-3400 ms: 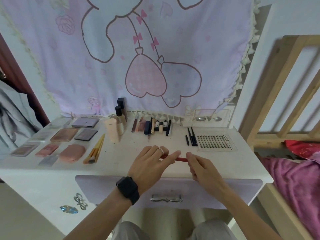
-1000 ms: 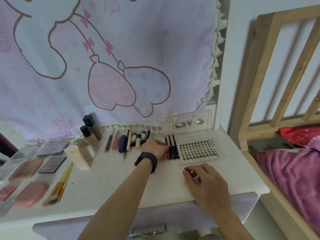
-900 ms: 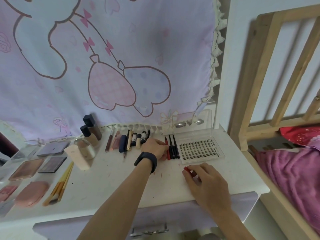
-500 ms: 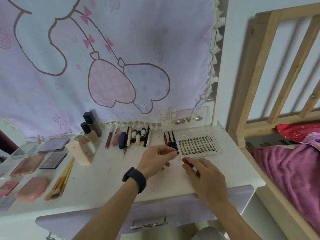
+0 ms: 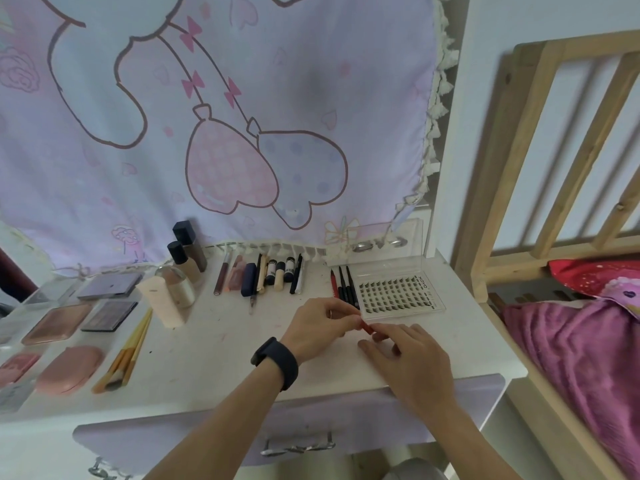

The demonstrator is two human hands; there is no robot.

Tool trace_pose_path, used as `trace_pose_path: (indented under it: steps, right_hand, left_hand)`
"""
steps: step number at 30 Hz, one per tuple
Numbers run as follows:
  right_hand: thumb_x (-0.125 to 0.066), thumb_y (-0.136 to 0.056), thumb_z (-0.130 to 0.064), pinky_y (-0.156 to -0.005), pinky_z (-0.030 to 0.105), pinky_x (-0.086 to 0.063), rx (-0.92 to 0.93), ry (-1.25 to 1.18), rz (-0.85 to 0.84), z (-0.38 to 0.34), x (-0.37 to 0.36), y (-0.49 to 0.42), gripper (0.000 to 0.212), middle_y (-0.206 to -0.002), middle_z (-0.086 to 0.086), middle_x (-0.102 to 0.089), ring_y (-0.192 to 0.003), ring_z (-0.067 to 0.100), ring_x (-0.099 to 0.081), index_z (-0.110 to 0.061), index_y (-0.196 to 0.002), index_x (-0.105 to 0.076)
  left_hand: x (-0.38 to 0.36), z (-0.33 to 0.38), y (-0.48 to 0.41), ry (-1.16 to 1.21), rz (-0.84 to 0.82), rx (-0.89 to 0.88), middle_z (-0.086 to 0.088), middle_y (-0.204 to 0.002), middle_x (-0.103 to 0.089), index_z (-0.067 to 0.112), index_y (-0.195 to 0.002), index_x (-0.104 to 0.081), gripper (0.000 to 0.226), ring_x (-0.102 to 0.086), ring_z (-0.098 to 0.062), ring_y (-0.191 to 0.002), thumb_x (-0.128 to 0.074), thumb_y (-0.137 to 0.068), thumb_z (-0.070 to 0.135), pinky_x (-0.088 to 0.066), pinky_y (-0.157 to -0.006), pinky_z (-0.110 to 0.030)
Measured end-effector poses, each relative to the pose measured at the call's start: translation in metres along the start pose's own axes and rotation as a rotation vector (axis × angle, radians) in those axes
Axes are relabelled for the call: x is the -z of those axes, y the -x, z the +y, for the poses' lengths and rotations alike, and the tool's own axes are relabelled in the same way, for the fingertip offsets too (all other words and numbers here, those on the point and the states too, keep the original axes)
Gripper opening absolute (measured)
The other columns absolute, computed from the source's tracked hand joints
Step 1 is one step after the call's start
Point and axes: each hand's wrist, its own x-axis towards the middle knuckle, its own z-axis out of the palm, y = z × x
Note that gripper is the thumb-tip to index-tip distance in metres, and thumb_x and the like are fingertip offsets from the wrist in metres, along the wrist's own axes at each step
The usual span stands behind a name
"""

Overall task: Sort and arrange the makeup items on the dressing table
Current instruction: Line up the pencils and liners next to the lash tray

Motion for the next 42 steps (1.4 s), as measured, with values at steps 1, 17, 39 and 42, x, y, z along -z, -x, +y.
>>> trace_pose_path:
  steps: [1, 17, 39, 42]
  right_hand:
    - [-0.08, -0.08, -0.045, -0.06, 0.019, -0.048, -0.002, 0.011, 0.002, 0.0, -0.001, 0.0, 0.028, -0.084, -0.02, -0.071, -0.071, 0.002, -0.057, -0.027, -0.101, -0.076]
    - [-0.076, -0.082, -0.048, -0.063, 0.018, -0.046, -0.007, 0.056, -0.005, 0.0, -0.003, 0.0, 0.025, -0.082, -0.021, -0.068, -0.07, 0.003, -0.056, -0.028, -0.097, -0.075]
    - [-0.06, -0.086, -0.05, -0.078, 0.024, -0.044, 0.117, 0.104, -0.002, 0.007, -0.008, 0.005, 0.025, -0.091, -0.017, -0.067, -0.091, 0.01, -0.056, -0.032, -0.088, -0.077]
    - [-0.06, -0.086, -0.051, -0.078, 0.024, -0.046, 0.106, 0.103, -0.006, 0.007, -0.009, 0.006, 0.025, -0.091, -0.018, -0.067, -0.092, 0.009, -0.056, -0.032, -0.088, -0.077]
  left_hand:
    - [0.005, 0.0, -0.002, 0.001, 0.05, 0.004, 0.013, -0.083, -0.075, 0.029, -0.095, -0.072, 0.006, -0.065, 0.007, -0.072, -0.071, -0.089, 0.029, -0.046, -0.061, -0.009]
    - [0.03, -0.006, -0.064, -0.25, 0.178, 0.245, 0.008, -0.083, -0.073, 0.032, -0.076, -0.072, 0.01, -0.064, -0.011, -0.074, -0.076, -0.085, 0.036, -0.056, -0.072, -0.027]
    - [0.057, -0.005, -0.051, -0.189, 0.242, 0.225, 0.012, -0.082, -0.072, 0.028, -0.091, -0.07, 0.009, -0.064, -0.006, -0.063, -0.063, -0.094, 0.033, -0.045, -0.054, -0.017]
    - [0.069, -0.008, -0.05, -0.297, 0.372, 0.179, 0.009, -0.09, -0.073, 0.028, -0.097, -0.073, 0.012, -0.068, -0.012, -0.074, -0.062, -0.093, 0.03, -0.055, -0.07, -0.025]
